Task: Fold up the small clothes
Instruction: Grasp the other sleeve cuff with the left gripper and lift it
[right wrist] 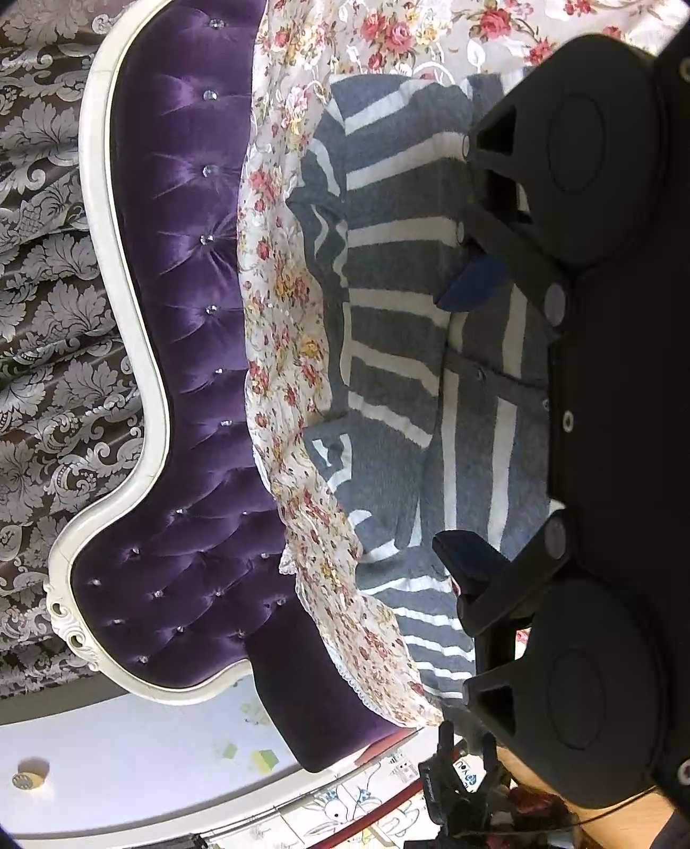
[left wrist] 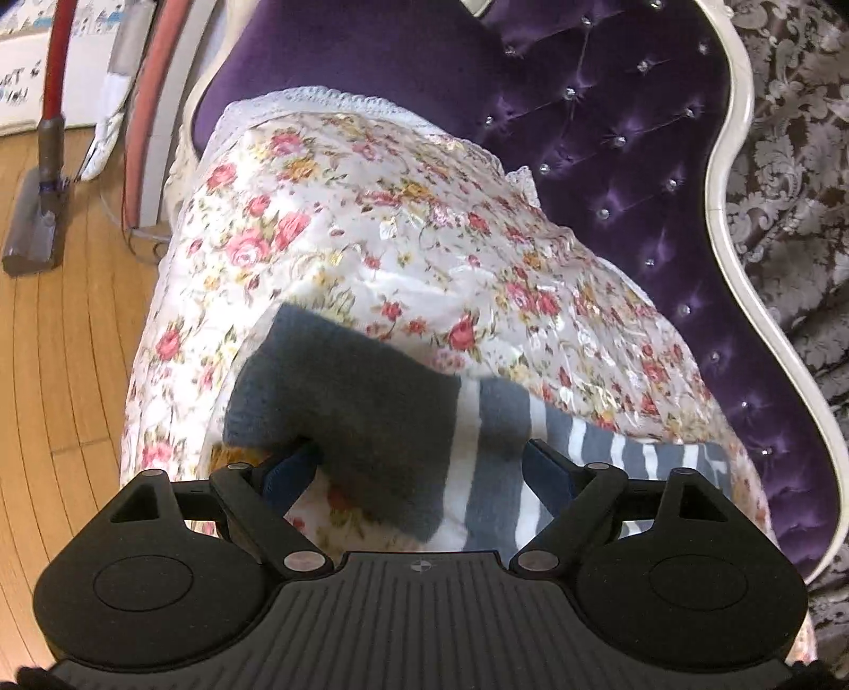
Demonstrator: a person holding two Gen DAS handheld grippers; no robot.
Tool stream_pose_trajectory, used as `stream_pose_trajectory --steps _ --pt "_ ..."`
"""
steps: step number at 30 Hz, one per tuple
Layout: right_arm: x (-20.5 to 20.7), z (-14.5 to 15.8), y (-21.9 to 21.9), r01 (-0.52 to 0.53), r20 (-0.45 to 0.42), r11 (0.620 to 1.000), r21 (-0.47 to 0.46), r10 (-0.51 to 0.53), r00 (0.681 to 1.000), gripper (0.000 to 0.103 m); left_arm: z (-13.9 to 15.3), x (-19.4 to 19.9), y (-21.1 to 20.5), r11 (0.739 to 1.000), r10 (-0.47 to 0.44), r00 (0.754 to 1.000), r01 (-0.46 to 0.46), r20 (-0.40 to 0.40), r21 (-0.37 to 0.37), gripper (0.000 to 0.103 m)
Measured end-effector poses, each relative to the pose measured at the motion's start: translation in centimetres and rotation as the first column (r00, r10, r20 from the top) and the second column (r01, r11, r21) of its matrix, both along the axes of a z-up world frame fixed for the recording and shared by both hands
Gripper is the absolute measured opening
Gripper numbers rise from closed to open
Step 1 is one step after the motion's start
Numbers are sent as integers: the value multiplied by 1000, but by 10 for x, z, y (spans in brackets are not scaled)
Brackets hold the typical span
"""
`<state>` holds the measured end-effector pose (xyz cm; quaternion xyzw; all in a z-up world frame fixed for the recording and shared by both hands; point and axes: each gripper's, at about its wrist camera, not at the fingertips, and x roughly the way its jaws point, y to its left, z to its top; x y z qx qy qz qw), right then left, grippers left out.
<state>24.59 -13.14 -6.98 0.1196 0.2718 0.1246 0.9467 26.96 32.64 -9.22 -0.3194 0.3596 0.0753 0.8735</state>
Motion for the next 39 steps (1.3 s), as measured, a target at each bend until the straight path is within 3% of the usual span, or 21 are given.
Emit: stream_pose_trajectory --steps 3,5,10,11,13,16,23,27,31,35,39 --pt "0 0 0 -1 0 1000 1 1 1000 91 2 4 -2 999 6 1000 -5 -5 34 74" --pt "1 0 0 -2 -1 1000 1 2 1000 91 3 5 -4 998 23 999 -21 -31 66 59" --pt "0 1 0 -2 0 1000 3 2 1000 91 8 4 -4 995 53 998 -51 -27 90 51" --pt "0 2 0 -1 0 1000 4 1 1000 91 10 3 -4 993 61 998 -59 -12 99 46" --pt "-1 3 -1 3 0 1000 7 -3 1000 91 14 4 -5 992 56 998 -57 13 113 21" --pt "-2 6 -5 17 -4 1000 5 -17 1000 91 26 4 -10 992 31 998 -38 58 118 11" --pt "-4 15 -22 83 -15 996 24 -83 996 91 97 15 -60 977 -83 984 50 157 206 10" --pt "-5 20 -35 123 -23 992 34 -122 992 91 145 32 -116 955 -210 951 149 227 258 10" --pt "-5 25 -48 167 -27 986 24 -167 986 91 178 49 -182 922 -334 900 251 280 294 10" --pt "-6 31 -64 210 -22 977 40 -209 978 91 188 66 -254 879 -447 843 353 299 321 10" --pt "-8 36 -85 264 -18 962 75 -264 964 91 173 78 -321 830 -540 795 449 276 331 10"
